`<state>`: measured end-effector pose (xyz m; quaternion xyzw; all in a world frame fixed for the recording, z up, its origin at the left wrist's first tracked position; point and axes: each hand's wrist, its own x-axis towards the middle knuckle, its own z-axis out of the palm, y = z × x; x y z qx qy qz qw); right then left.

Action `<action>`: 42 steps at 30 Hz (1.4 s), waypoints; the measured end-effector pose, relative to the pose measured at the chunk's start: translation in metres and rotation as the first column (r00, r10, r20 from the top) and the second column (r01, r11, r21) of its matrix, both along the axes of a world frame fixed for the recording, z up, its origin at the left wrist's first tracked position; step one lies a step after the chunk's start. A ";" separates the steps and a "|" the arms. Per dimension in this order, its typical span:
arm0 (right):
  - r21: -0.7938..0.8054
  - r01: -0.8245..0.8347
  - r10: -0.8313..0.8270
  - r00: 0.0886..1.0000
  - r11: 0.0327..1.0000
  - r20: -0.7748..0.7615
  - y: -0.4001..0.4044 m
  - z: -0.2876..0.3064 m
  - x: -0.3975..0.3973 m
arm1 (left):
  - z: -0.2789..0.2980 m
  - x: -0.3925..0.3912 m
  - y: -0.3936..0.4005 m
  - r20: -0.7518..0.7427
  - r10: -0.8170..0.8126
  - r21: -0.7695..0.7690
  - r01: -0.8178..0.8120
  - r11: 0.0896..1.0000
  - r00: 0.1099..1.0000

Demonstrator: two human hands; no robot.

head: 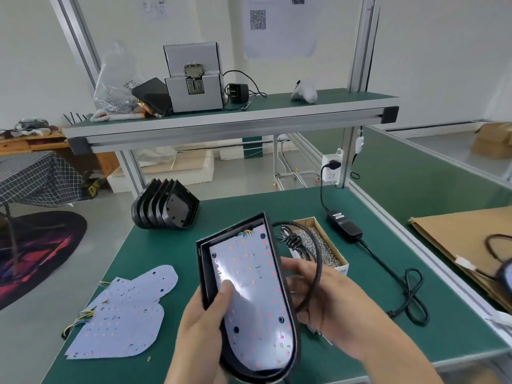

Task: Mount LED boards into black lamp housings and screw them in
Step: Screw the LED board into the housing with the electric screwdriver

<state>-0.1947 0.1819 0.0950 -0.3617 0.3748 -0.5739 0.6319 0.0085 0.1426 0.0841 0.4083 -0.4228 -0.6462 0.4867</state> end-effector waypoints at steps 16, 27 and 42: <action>-0.074 0.784 -0.787 0.610 0.617 -0.093 0.145 0.000 -0.052 | 0.047 -0.191 0.056 0.233 -0.415 -0.453 0.476 0.754 0.879; 0.077 0.991 -0.992 0.112 0.108 -0.054 0.267 -0.027 -0.144 | 0.045 -0.344 0.169 0.425 -0.810 -0.254 0.912 0.322 0.404; 0.395 0.884 -0.967 -0.251 -0.251 -0.053 0.350 -0.078 -0.247 | -0.017 -0.385 0.270 0.717 -0.694 -0.170 0.982 -0.081 0.067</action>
